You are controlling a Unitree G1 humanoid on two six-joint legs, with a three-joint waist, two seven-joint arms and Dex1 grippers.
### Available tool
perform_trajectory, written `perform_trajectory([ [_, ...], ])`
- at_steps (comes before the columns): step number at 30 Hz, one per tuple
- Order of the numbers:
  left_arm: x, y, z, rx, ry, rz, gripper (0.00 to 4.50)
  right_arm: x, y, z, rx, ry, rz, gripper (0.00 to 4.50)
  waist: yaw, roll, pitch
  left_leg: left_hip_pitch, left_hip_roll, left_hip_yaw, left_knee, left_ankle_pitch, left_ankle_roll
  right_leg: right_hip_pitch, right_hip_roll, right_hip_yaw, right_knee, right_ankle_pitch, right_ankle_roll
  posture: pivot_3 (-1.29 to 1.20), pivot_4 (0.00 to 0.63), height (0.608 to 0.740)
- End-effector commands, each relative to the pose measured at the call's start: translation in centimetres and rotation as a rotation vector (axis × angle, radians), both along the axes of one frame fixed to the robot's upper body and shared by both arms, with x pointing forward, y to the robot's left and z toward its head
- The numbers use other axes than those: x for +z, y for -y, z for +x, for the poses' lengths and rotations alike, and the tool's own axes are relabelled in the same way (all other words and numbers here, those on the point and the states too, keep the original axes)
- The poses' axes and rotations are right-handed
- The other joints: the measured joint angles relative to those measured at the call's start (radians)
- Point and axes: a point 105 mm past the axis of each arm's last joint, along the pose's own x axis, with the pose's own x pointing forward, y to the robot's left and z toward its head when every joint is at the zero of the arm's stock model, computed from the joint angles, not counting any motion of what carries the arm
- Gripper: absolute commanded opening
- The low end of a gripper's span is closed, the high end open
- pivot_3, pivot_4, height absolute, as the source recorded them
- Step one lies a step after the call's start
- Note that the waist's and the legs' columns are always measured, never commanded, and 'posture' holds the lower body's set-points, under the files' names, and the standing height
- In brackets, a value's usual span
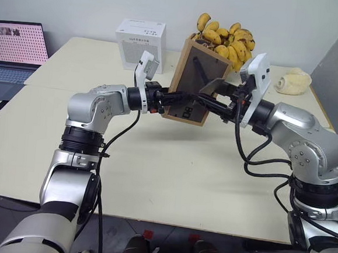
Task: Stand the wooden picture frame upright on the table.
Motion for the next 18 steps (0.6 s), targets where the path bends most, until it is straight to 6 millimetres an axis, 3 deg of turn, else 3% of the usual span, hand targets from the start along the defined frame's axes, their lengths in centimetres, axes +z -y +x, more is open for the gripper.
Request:
perform_trajectory([
  [1, 2.6, 0.5, -0.9, -0.037, 0.101, -0.019, 1.42, 0.6, 0.0, -0.1, 0.012, 0.044, -0.016, 2.9, 0.0, 0.0, 0.0, 0.0, 0.0, 0.0, 0.0, 0.0, 0.0, 0.0, 0.0, 0.0, 0.0, 0.0, 0.0, 0.0, 0.15, 0.74],
  [3, 2.7, 0.5, -0.9, -0.033, 0.102, -0.022, 1.42, 0.6, 0.0, 0.0, 0.004, 0.054, -0.03, 3.18, 0.0, 0.0, 0.0, 0.0, 0.0, 0.0, 0.0, 0.0, 0.0, 0.0, 0.0, 0.0, 0.0, 0.0, 0.0, 0.0, 0.15, 0.74],
  [10, 2.6, 0.5, -0.9, -0.032, 0.1, -0.026, 1.42, -0.5, 0.9, 0.5, -0.026, 0.083, -0.125, 3.18, 0.0, 0.0, 0.0, 0.0, 0.0, 0.0, 0.0, 0.0, 0.0, 0.0, 0.0, 0.0, 0.0, 0.0, 0.0, 0.0, 0.15, 0.74],
  [18, 1.9, 0.2, -0.6, -0.011, 0.081, -0.028, 1.42, -2.7, 4.7, 0.7, -0.077, 0.061, -0.295, 3.18, 0.001, 0.0, 0.0, 0.0, 0.0, 0.0, 0.001, 0.0, 0.0, 0.0, 0.0, 0.0, 0.0, 0.0, 0.0, 0.0, 0.15, 0.74],
])
